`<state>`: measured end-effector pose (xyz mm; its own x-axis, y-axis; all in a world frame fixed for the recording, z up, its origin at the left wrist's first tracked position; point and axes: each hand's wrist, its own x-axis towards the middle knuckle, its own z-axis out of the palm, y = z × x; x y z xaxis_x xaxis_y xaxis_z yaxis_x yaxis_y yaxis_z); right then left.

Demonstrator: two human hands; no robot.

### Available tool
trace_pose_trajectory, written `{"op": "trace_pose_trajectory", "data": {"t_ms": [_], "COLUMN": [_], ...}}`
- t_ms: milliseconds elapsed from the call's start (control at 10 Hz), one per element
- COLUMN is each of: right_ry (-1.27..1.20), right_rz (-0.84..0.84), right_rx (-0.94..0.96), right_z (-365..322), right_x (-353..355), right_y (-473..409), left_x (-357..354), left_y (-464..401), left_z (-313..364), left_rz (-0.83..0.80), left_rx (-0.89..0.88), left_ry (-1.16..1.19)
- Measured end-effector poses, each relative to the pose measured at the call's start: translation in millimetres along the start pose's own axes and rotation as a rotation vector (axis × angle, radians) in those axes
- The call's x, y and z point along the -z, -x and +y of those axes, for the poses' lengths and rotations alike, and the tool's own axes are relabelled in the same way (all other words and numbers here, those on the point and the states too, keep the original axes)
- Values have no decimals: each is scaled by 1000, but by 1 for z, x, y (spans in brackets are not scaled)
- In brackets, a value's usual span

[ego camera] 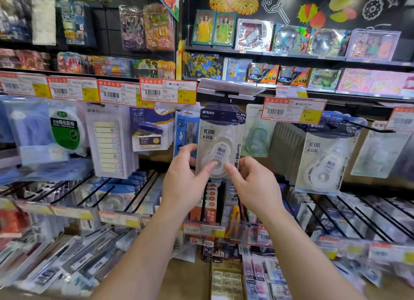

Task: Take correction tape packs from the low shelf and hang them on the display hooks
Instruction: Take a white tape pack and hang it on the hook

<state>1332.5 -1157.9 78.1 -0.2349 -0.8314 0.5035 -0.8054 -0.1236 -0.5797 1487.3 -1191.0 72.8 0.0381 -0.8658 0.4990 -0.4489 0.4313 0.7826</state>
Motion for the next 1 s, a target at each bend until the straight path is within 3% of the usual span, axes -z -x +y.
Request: {"op": "trace_pose_trajectory", "data": {"t_ms": [700, 1000], "right_ry": [72, 150], "right_rz": [23, -129], "right_rx": [-121, -111], "right_z": [-8, -17], "right_x": [-5, 6], "right_y": [6, 18], "left_x": [-5, 4], "left_y": [-8, 5], "left_z": [-7, 6], "left_rz": [-25, -114], "left_rx": [16, -43], "left_ry": [-64, -153]}}
